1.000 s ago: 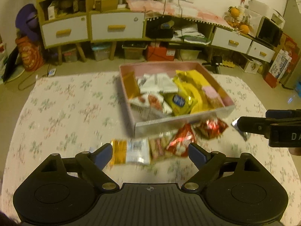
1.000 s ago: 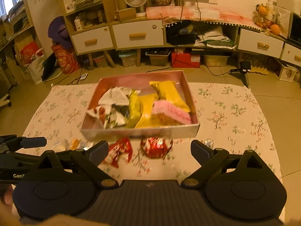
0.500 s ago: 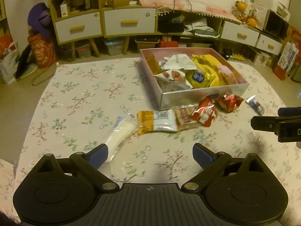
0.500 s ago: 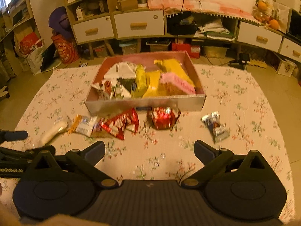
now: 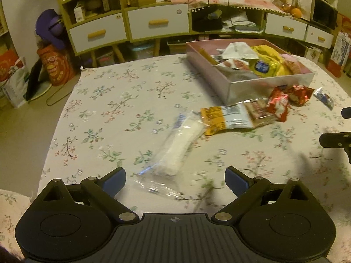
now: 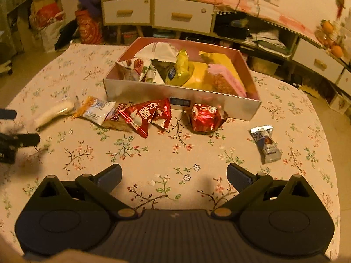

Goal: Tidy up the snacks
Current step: 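Move both open tools back over the remaining snacks, then grasp the clear white bar packet with the left tool while the right tool grasps a red foil packet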

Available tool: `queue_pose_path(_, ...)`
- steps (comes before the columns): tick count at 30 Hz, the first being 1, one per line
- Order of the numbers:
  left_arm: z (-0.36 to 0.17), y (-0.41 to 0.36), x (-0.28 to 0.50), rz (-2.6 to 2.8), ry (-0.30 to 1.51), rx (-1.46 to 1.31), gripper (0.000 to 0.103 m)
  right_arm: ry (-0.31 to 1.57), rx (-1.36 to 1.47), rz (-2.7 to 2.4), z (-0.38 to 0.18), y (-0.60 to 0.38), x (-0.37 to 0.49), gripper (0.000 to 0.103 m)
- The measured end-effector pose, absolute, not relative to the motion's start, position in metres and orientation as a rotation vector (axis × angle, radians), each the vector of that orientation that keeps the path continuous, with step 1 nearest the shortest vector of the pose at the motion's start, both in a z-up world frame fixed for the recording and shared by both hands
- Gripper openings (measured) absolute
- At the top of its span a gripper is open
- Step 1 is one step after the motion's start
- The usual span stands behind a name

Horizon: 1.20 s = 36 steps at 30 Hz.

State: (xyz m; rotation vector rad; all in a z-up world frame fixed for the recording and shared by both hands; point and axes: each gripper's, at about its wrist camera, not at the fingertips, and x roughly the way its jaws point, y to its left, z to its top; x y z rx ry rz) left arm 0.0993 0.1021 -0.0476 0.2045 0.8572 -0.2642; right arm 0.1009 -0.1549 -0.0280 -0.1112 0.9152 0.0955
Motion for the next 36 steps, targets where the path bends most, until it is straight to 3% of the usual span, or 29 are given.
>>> queue_pose_path(9, -0.063, 0.109, 0.123, -0.249, 0.871, 0.172, 0.096, 0.907, -0.055, 0.084, -0.033, -0.152, 0.127, 0.101)
queue_pose_path(21, -0.07, 0.092, 0.135, -0.244, 0.909, 0.173, 0.068, 0.91, 0.155, 0.023, -0.034, -0.152, 0.16, 0.085)
queue_pose_path(28, -0.066, 0.083, 0.136, -0.265, 0.932, 0.148, 0.044, 0.899, 0.274, -0.048, -0.039, -0.157, 0.167, 0.078)
queue_pose_path(36, -0.064, 0.076, 0.132, -0.275, 0.945, 0.155, 0.04, 0.902, 0.303, -0.065, -0.039, -0.159, 0.166, 0.073)
